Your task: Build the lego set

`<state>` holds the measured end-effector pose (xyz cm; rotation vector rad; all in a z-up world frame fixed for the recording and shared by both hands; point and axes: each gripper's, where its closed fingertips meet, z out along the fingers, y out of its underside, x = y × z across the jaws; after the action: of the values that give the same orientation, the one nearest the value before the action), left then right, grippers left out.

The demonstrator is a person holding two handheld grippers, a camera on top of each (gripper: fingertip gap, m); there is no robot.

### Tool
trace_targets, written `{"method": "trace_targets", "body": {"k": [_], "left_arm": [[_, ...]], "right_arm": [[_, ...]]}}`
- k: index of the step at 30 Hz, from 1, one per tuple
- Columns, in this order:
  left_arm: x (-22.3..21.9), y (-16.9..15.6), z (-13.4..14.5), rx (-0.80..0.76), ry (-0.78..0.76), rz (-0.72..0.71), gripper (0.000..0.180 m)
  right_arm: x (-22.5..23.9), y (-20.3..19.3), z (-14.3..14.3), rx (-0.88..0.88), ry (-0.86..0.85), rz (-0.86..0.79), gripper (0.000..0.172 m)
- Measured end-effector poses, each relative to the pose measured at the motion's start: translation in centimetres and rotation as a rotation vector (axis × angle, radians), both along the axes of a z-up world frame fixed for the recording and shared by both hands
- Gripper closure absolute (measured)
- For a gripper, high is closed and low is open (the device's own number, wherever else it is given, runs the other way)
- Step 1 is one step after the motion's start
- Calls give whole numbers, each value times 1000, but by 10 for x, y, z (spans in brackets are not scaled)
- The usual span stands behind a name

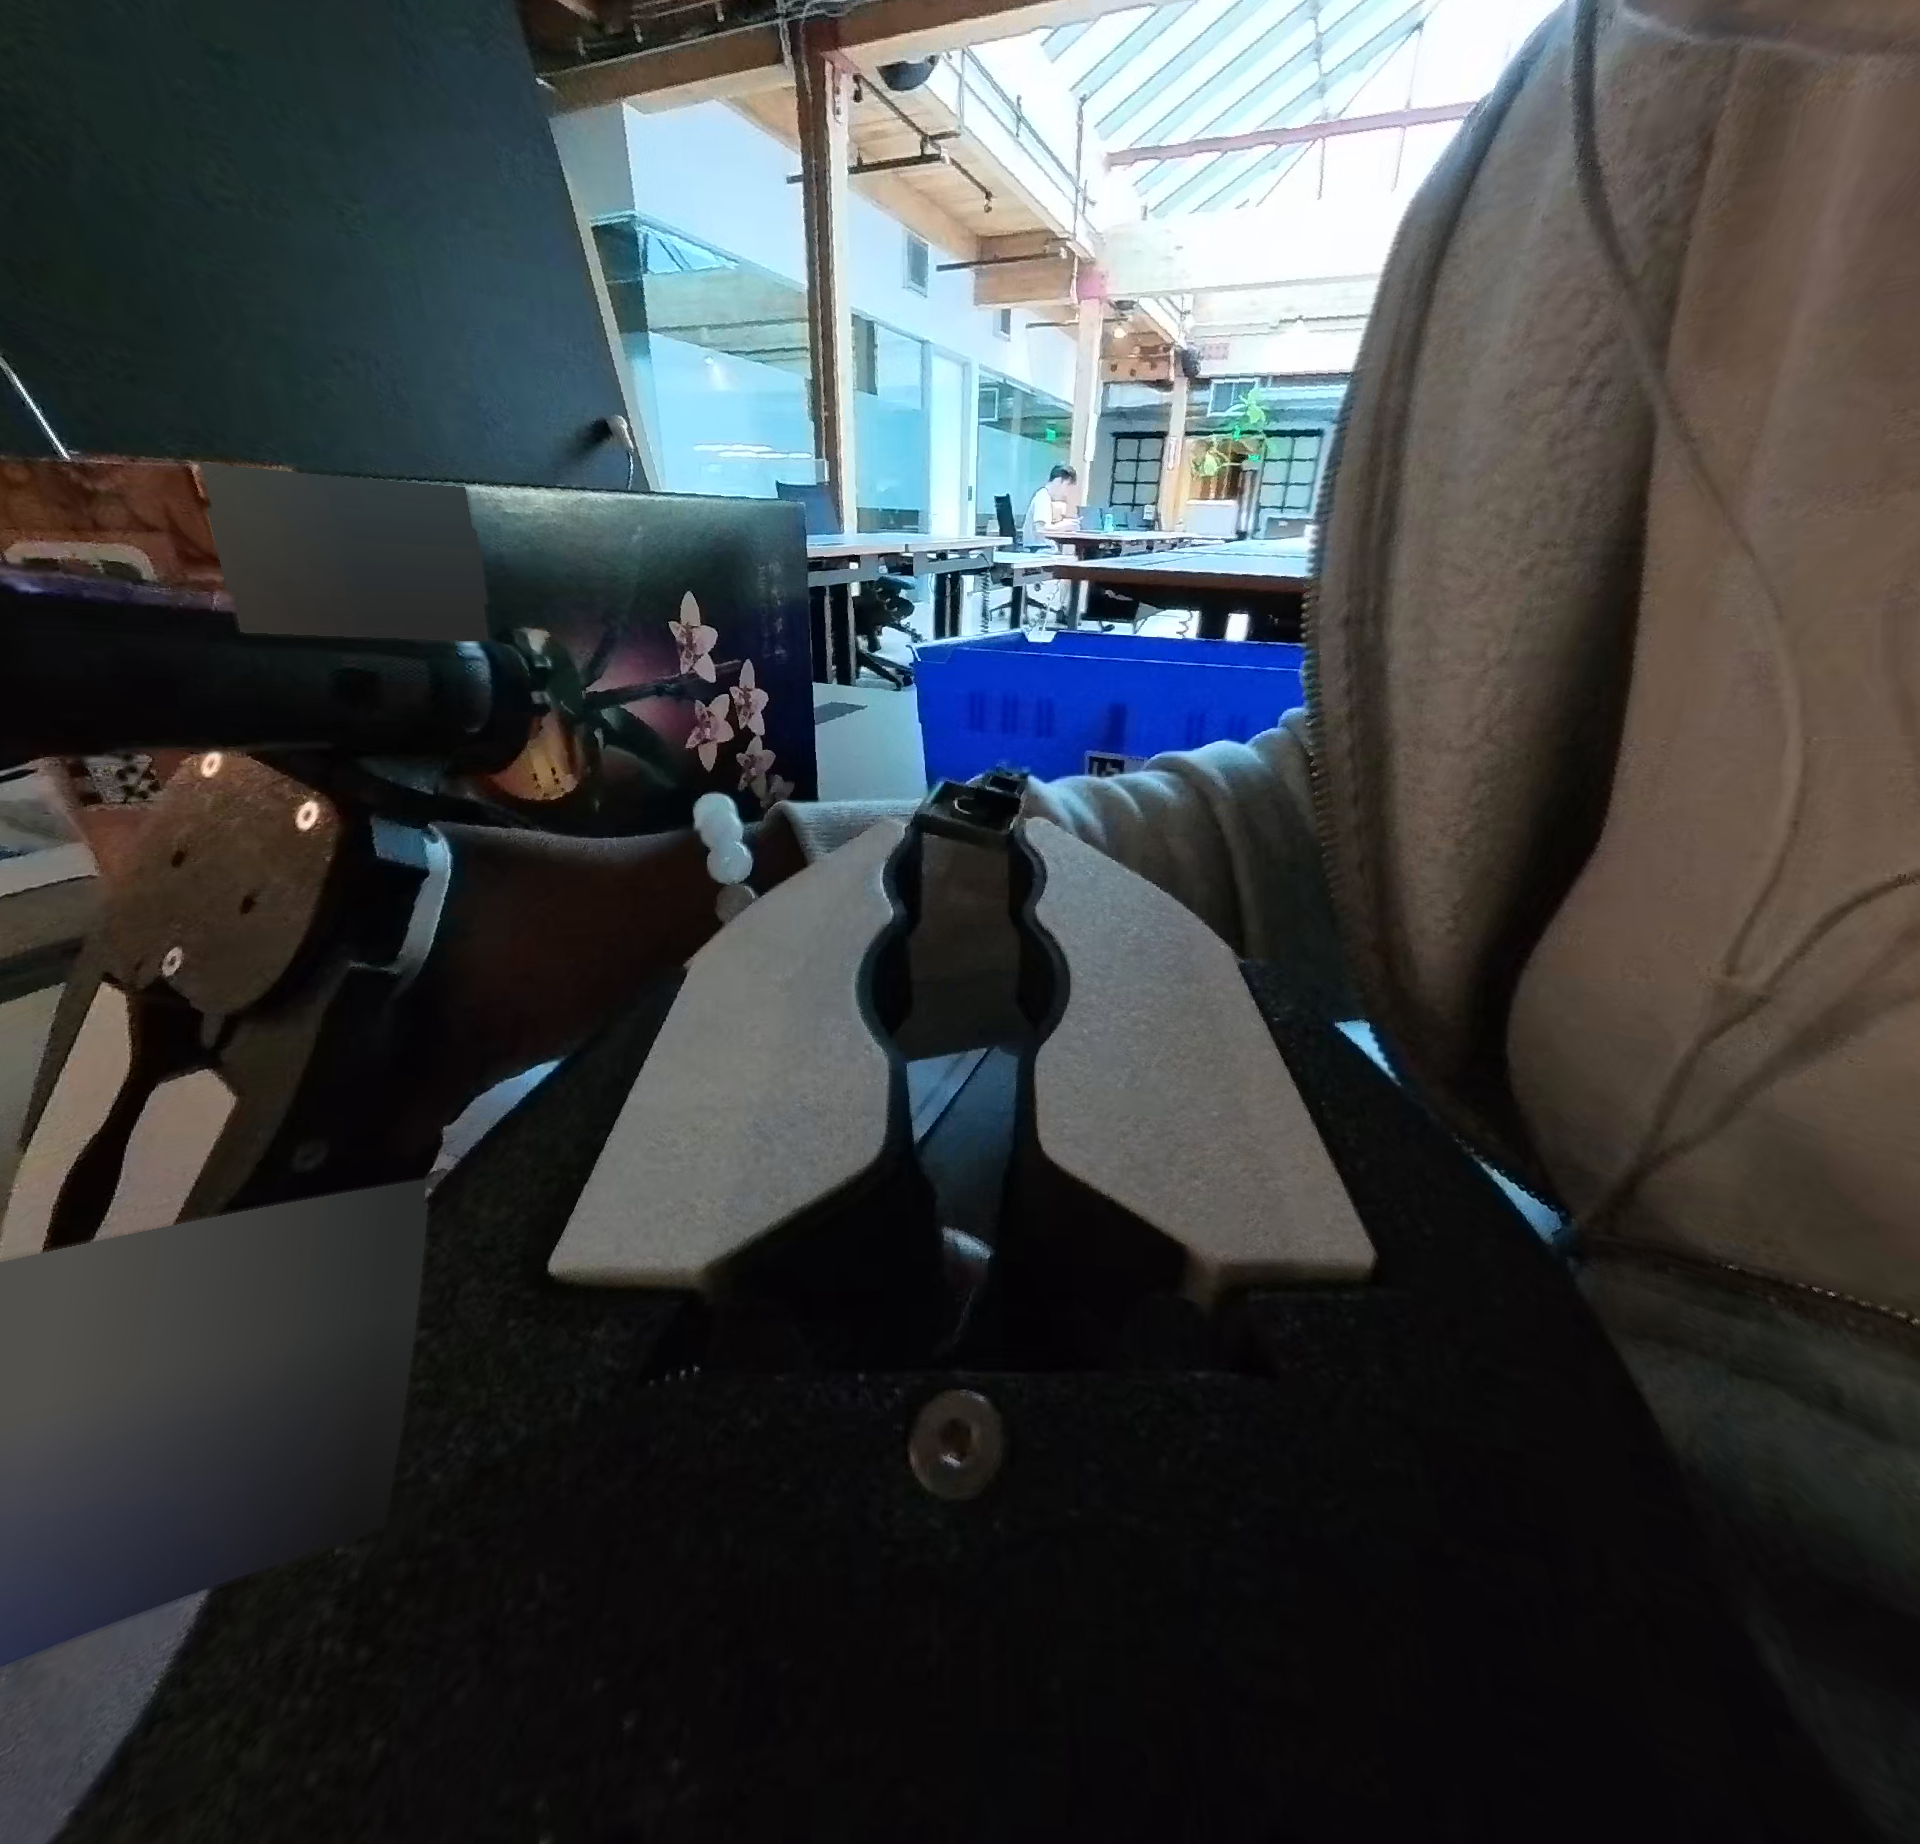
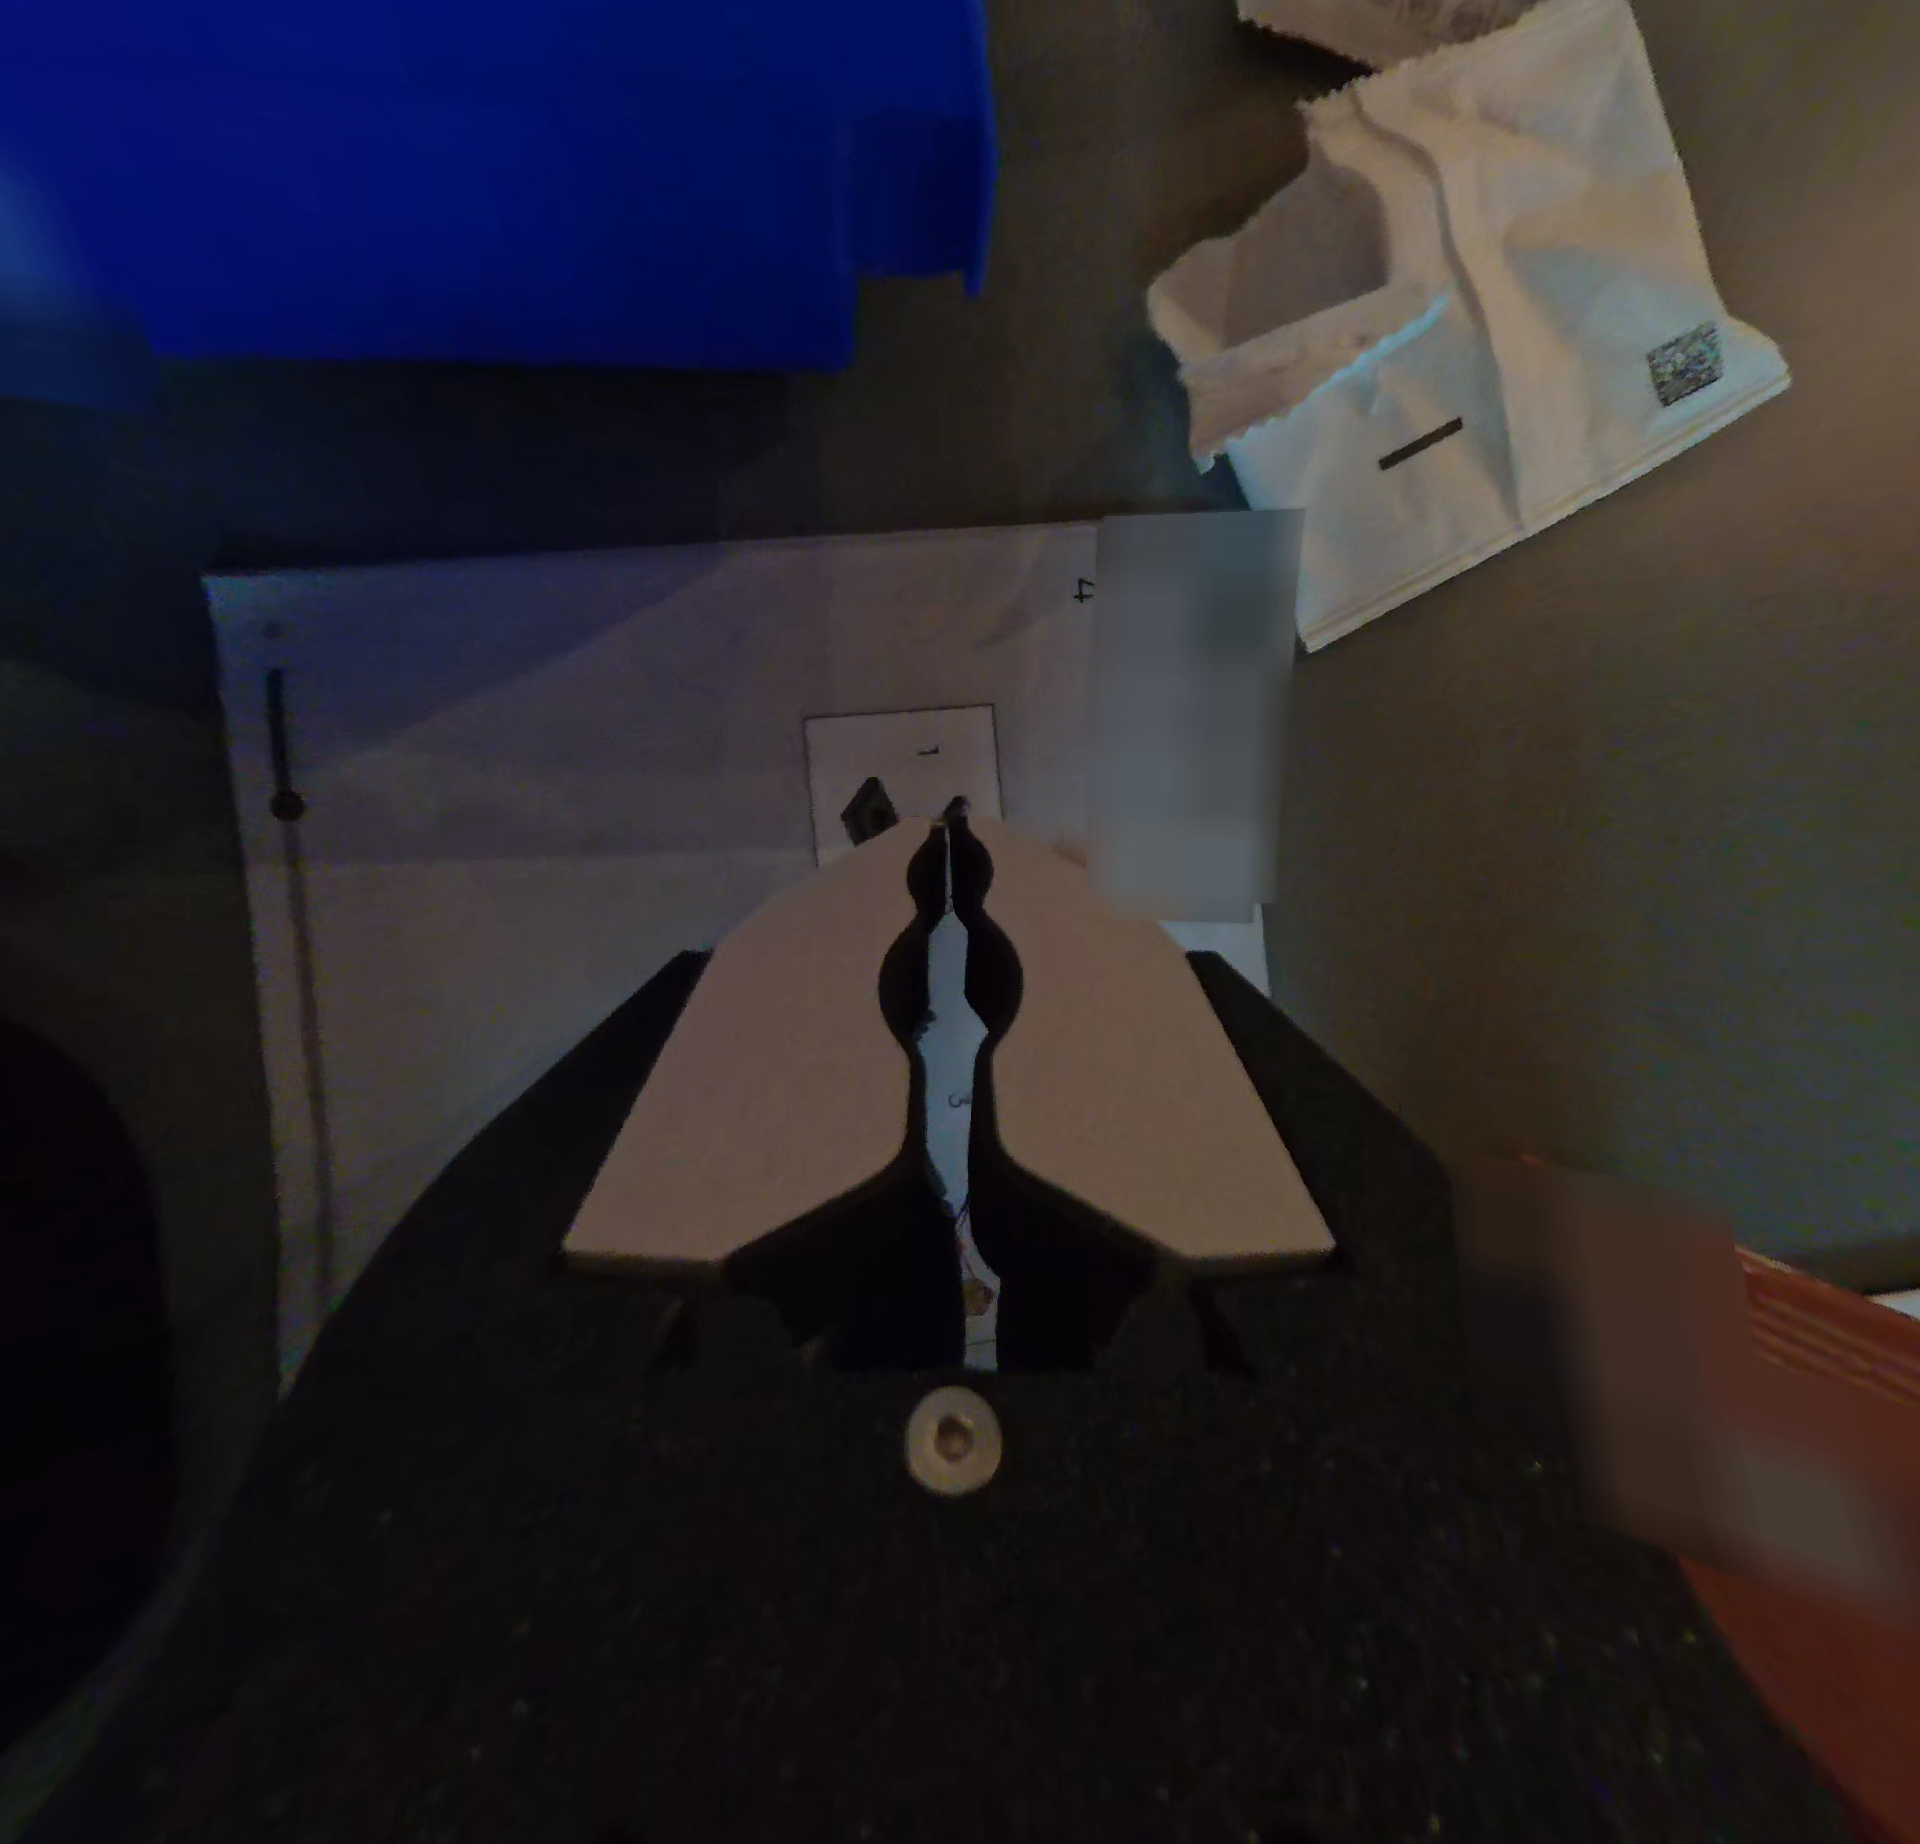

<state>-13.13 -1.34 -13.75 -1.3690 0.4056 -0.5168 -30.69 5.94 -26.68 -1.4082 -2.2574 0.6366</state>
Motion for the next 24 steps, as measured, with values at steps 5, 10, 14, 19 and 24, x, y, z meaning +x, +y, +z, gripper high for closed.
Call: {"method": "trace_targets", "body": {"k": [5,10,14,19,24], "left_arm": [[-1,0,1,-2,-12,-2,165],[-1,1,0,-4,-11,-1,165],[-1,0,0,-3,-10,-5,165],[-1,1,0,-6,-12,-6,165],[0,1,0,-6,-10,-6,165]], "right_arm": [[-3,4,4,16,23,-4,172],[-3,4,6,12,23,6,172],[-1,3,0,23,8,11,172],[-1,3,-1,1,9,12,172],[-1,3,-1,-2,11,8,172]]}}
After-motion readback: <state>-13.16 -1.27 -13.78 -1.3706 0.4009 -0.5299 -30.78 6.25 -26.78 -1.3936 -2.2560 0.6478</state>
